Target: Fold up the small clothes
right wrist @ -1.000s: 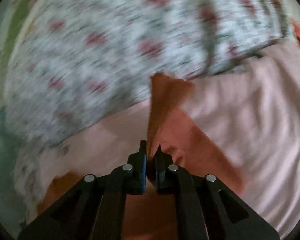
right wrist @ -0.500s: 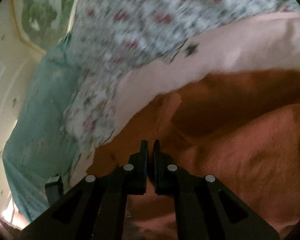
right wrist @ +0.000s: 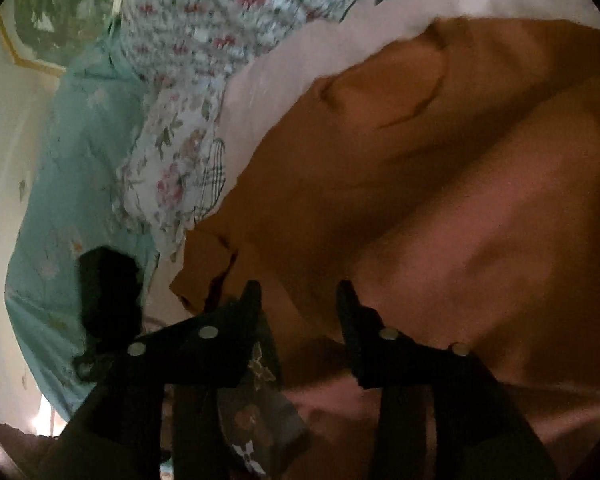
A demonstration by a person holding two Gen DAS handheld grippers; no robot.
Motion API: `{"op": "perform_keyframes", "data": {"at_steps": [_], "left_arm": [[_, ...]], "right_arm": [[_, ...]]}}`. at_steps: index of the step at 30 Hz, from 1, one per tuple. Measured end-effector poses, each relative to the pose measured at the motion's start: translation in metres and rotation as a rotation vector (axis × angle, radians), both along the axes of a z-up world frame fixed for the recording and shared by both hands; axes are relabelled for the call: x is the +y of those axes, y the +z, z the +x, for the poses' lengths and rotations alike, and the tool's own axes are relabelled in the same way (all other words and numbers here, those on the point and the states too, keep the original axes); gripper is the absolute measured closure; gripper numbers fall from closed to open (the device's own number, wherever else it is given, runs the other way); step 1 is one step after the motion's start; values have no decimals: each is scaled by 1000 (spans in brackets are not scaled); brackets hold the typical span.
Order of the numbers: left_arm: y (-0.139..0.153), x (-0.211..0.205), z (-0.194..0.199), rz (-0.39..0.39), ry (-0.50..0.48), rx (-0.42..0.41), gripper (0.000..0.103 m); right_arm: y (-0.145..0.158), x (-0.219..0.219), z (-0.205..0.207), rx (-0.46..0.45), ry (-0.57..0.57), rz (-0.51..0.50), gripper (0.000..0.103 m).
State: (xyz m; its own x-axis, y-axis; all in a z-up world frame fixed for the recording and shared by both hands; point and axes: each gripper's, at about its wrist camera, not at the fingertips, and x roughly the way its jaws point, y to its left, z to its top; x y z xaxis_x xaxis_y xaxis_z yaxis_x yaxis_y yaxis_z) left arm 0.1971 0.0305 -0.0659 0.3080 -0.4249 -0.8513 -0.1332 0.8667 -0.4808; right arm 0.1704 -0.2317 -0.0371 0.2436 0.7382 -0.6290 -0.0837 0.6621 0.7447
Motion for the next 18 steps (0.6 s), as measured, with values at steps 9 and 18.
{"op": "perform_keyframes", "data": {"at_steps": [9, 18], "left_arm": [[-8, -38, 59, 70, -130, -60, 88], [34, 7, -2, 101, -40, -266, 99]], "right_arm": [[19, -64, -23, 5, -174, -39, 61], [34, -110, -40, -29, -272, -81, 61]]}}
